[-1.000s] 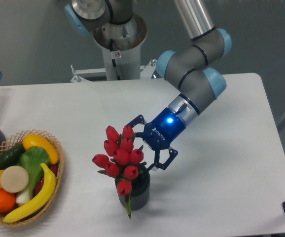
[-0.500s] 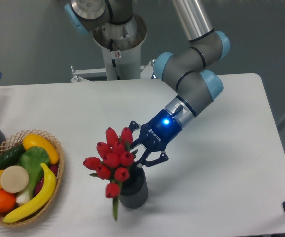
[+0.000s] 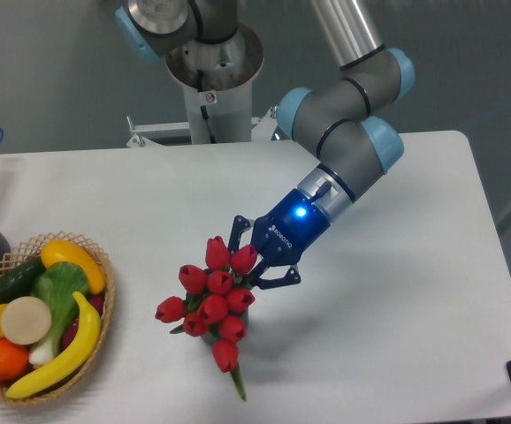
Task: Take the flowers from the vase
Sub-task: 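Close the gripper around the tulip stems above the vase rim, then lift the gripped tulips up out of the dark grey vase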
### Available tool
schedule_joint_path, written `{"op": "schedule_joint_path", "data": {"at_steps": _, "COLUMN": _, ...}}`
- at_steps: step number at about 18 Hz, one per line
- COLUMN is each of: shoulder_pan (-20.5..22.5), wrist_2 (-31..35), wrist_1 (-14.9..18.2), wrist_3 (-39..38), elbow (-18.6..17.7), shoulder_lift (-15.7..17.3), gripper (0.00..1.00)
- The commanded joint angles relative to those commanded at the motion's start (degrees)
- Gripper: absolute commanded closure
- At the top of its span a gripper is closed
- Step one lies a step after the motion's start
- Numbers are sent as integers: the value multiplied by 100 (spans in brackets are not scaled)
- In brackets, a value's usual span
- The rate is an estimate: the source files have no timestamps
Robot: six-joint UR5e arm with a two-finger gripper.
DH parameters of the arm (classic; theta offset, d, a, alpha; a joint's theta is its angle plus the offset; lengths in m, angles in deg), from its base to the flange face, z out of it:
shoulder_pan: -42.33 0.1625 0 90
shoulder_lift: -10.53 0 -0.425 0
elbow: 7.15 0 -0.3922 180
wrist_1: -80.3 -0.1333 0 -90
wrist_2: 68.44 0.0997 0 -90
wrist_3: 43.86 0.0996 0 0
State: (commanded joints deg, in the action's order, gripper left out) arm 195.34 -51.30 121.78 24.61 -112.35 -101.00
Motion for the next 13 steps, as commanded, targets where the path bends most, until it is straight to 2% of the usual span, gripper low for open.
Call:
{"op": "schedule_joint_path", "data": {"at_steps": 8, "shoulder_pan": 61, "wrist_2": -219, "wrist_1": 0, "wrist_3": -386, "elbow": 184, "shoulder_lift": 88, "gripper": 86}}
{"op": "schedule_joint_path", "data": {"at_steps": 13, "shoulder_pan": 229, "wrist_2": -527, "wrist_1": 0, "wrist_3": -475, "elbow": 220, "shoulder_lift": 290, "gripper": 86}}
